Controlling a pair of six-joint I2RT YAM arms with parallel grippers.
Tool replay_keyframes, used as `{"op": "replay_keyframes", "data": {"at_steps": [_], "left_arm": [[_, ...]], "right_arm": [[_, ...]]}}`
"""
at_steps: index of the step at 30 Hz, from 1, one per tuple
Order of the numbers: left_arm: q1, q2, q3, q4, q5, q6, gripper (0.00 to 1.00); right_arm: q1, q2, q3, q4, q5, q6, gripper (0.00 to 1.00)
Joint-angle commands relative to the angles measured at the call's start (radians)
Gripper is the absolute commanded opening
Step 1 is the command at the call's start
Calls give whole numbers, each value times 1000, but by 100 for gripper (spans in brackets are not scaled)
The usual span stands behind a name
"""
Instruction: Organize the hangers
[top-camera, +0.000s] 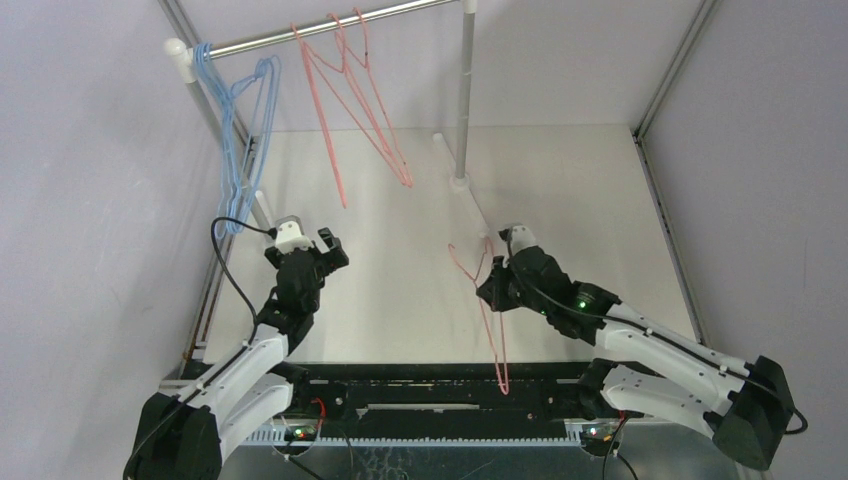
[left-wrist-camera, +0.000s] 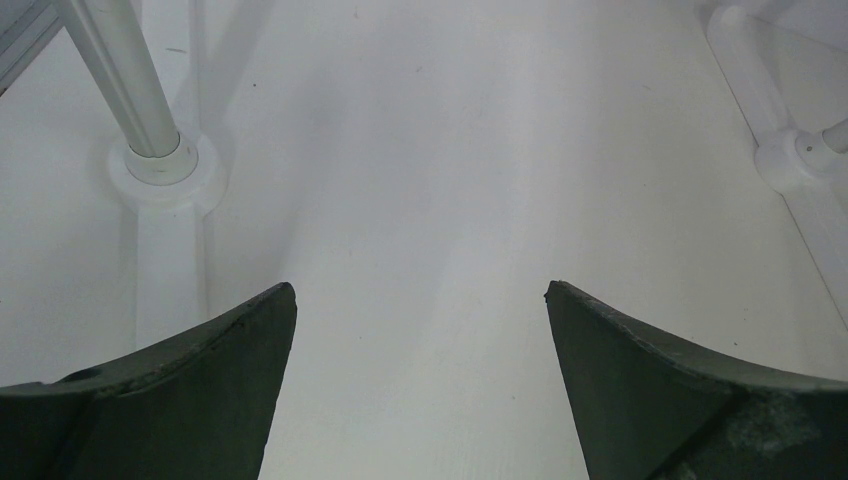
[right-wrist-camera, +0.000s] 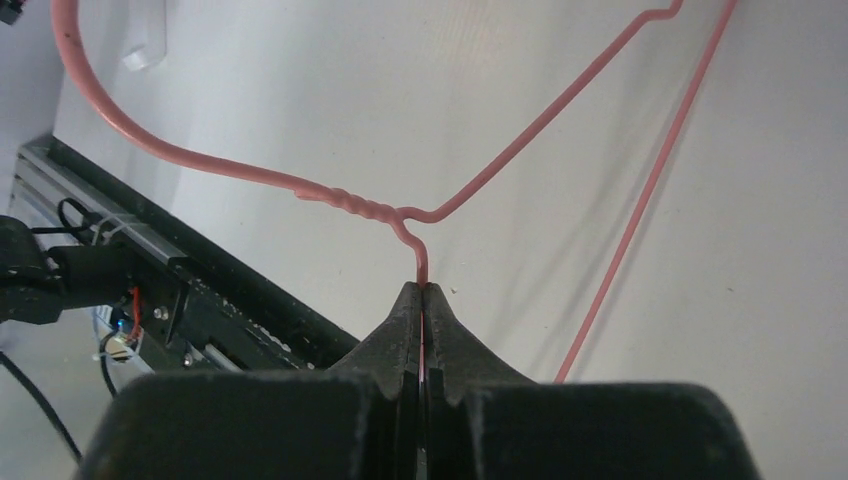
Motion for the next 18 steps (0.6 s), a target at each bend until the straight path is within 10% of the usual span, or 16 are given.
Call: {"op": "replay_keyframes", "data": {"at_steps": [1,18], "left_arm": [[7,-7,-14,38,-4,-14,100],[6,-13,-15,35,-10,-9,100]], "right_arm": [[-58,-73,-1,65,-129,3,0],[-328,-197,74,152,-314,34,0]]}}
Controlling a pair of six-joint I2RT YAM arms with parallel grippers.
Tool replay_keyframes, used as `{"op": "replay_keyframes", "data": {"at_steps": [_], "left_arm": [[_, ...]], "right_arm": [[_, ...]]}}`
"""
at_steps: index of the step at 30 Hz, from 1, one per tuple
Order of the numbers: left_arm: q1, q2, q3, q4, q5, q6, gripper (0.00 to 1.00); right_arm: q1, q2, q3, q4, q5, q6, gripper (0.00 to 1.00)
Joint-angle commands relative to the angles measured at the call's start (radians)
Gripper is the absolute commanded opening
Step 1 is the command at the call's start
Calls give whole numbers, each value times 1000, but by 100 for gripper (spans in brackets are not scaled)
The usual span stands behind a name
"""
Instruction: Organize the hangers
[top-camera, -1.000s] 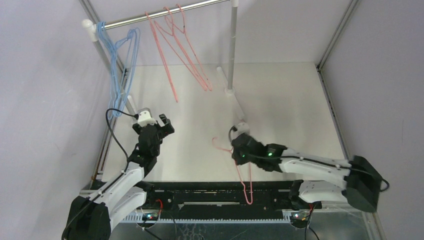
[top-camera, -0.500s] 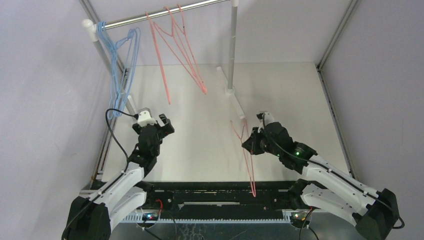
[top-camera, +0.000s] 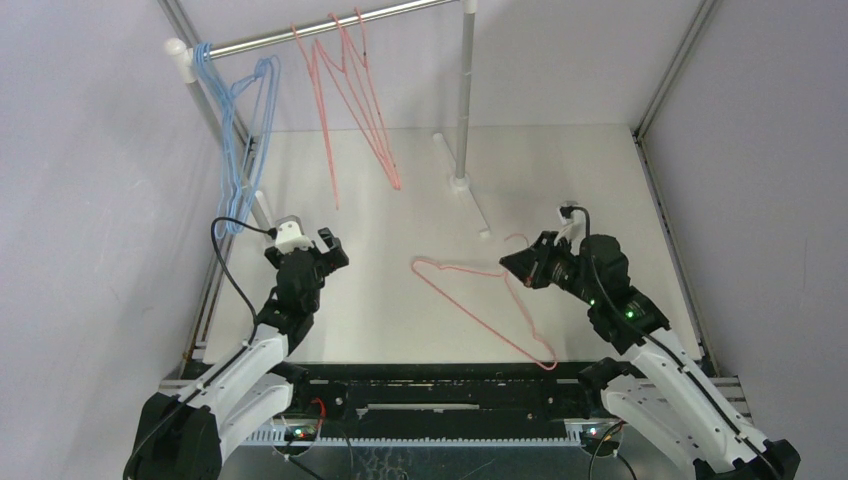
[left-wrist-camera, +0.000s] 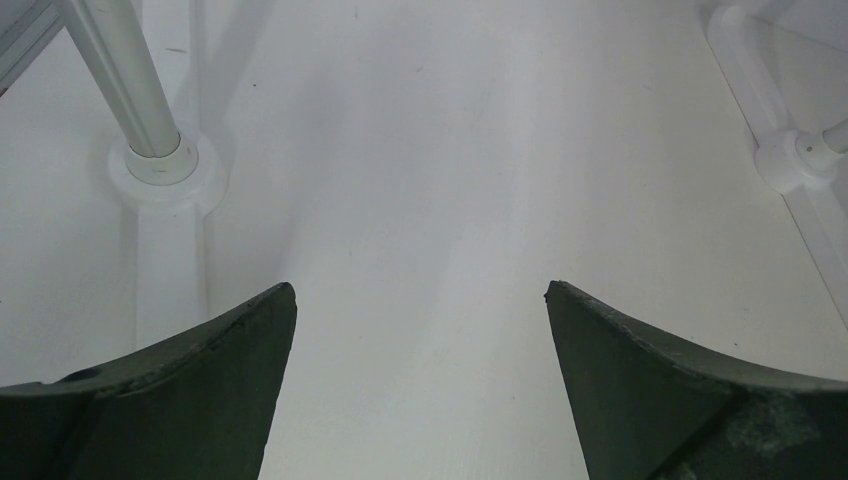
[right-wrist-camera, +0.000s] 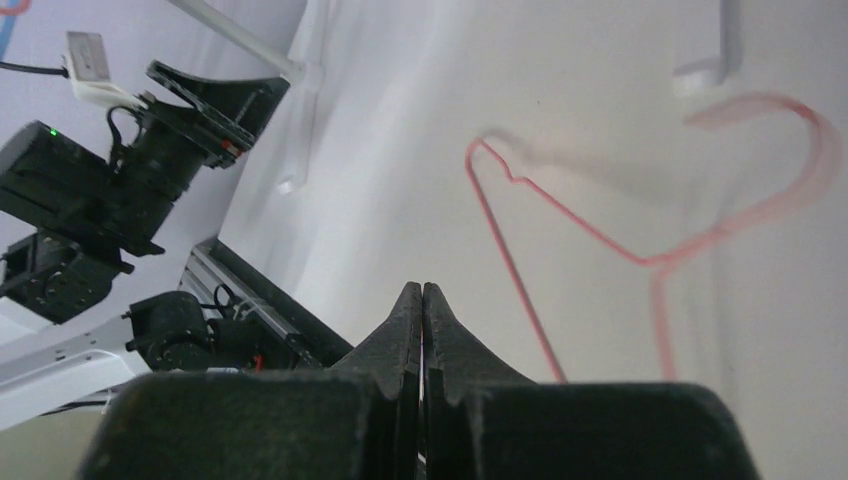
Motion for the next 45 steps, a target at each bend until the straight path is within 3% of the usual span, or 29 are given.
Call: {"op": "replay_keyframes", "data": {"at_steps": [1,6,8,9,17,28,45], "left_arm": [[6,-15,-14,34,-10,-8,99],[6,-26,-18,33,-11,-9,99],[6,-23,-18,35,-12,-10,99],[6,-20,-17,35,-12,-9,99],[7,-18,-16,34,-7,-9,99],[6,-26,-20,33,-9,-9,99],[6,-12,-19,38,-8,-10,100]], "right_arm": [[-23,34,99,69,-29,-15,0],[10,111,117,-30,48,-84,2],[38,134,108,-73,99,-87,34],[49,145,107,-99,133,-88,45],[59,215,94,-242,288,-97,59],[30,429,-23,-189,348,-61,60],[38,631,42,-236,471,-38,54]]}}
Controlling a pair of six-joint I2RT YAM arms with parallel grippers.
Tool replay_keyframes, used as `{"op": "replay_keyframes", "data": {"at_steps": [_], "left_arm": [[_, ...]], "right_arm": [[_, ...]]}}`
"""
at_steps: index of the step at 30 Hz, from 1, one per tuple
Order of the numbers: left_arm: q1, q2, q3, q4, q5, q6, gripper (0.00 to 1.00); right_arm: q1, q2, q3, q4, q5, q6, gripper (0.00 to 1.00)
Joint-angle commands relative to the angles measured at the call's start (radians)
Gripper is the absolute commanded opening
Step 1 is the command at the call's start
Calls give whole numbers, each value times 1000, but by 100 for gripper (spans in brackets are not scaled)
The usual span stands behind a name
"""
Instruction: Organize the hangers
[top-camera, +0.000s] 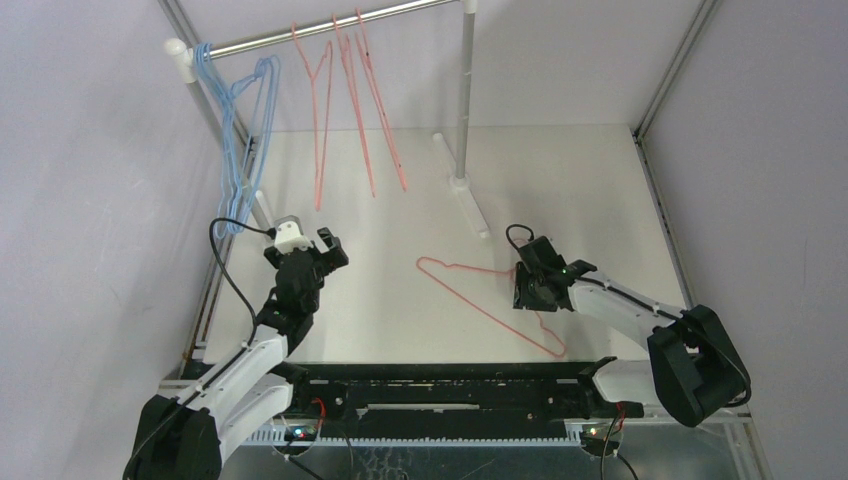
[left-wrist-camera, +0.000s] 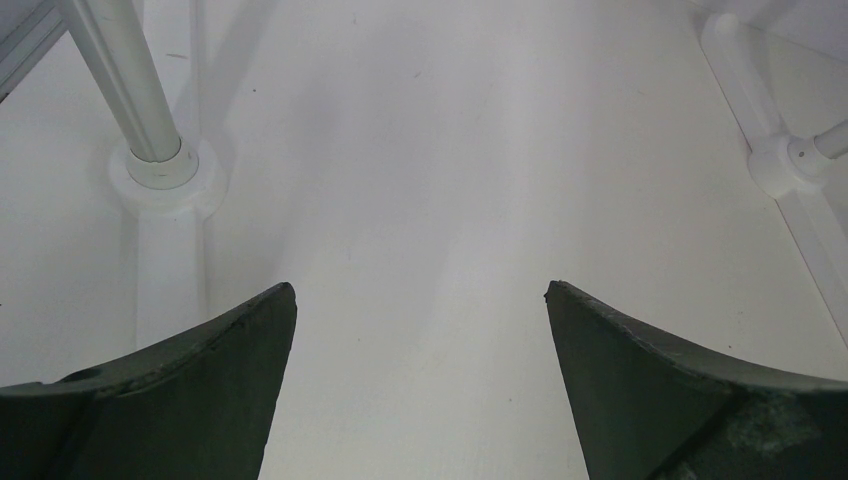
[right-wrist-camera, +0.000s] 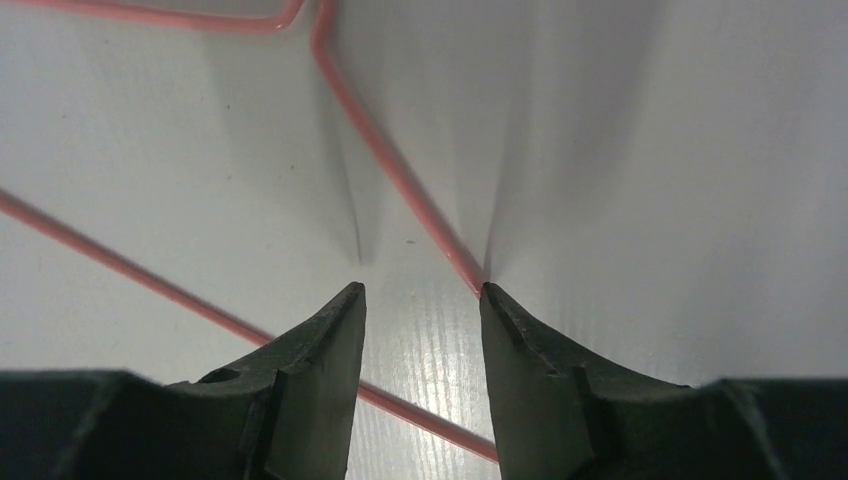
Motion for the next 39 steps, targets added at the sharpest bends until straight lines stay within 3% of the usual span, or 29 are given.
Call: {"op": "replay_keyframes", "data": {"at_steps": [1,12,20,39], "left_arm": [[6,-2,-18,38,-8,-11,100],[6,-1,-18,39,-7,-9,100],[6,1,-17,39,-7,-9,100],[6,4,-18,40,-11,-12,99]], "right_arm": [[19,38,59,-21,92,27,53],[196,163,208,-162,309,92,52],[134,99,205,-153,282,43,50],[26,175,180,-87,109,-78,51]]}}
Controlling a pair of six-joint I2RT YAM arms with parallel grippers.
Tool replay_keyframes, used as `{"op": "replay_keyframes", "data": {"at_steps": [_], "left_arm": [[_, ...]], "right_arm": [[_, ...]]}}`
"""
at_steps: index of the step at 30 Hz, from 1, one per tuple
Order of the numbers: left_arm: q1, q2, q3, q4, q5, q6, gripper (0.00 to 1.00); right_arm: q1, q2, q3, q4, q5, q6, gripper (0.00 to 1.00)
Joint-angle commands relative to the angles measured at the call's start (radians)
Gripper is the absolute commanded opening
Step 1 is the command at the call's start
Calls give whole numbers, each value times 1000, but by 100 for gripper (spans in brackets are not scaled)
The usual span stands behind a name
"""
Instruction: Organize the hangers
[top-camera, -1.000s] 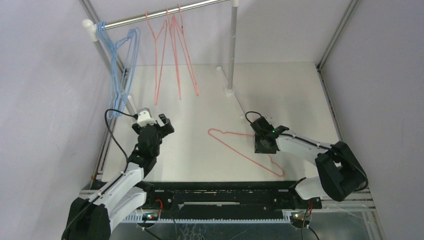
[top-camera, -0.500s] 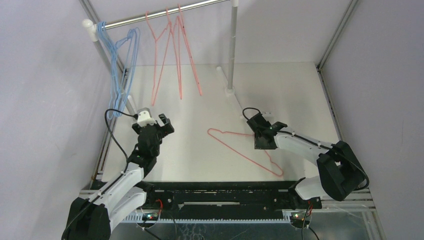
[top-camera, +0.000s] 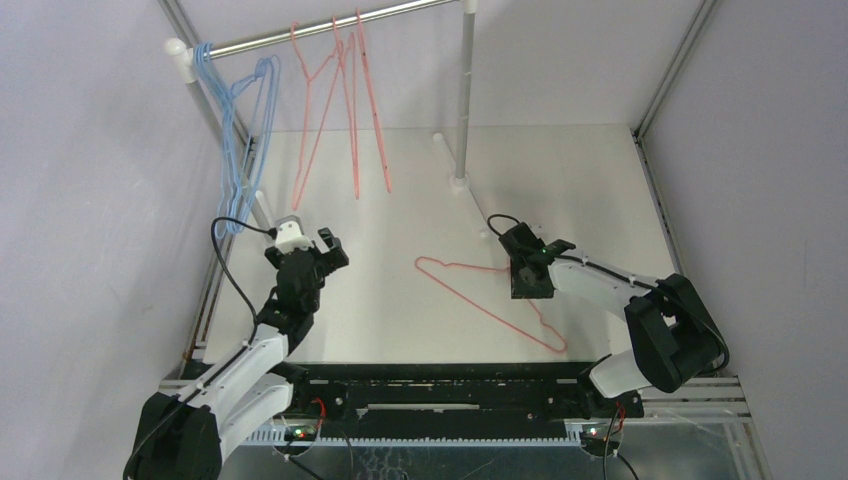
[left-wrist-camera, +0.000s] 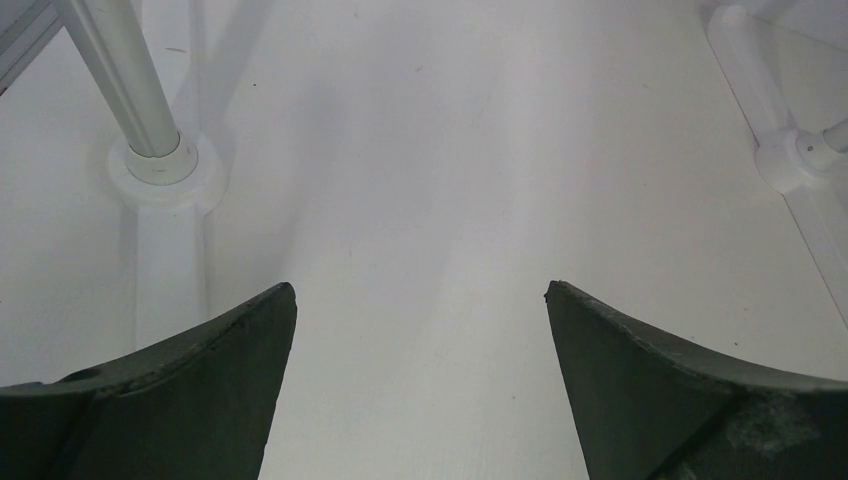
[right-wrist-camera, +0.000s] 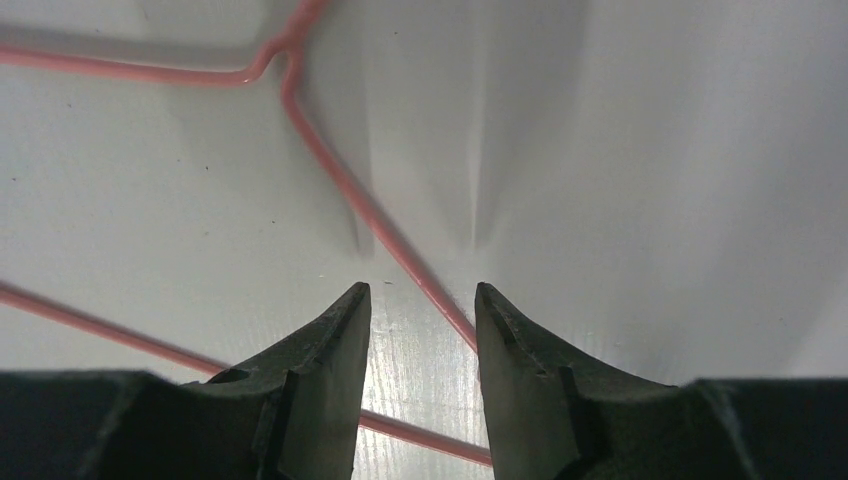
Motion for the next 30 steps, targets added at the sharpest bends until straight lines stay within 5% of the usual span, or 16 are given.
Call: {"op": "replay_keyframes", "data": {"at_steps": [1,18,22,26,30], "left_arm": [[6,-10,-18,39,-11,-12,100],[7,-22,-23,42,-14,-14,100],[7,-23,-23,42,-15,-12,100],[6,-26,-24,42,-14,-12,99],[6,-29,-26,41,-15,-13,99]], "right_arm": [[-21,3,2,35,-61,-46,51],[-41,68,9,18,-78,-59,45],[-44,85,8,15,-87,-59,31],[-46,97,10,10,-91,-60,0],[-20,107,15,6,-85,-56,0]]}}
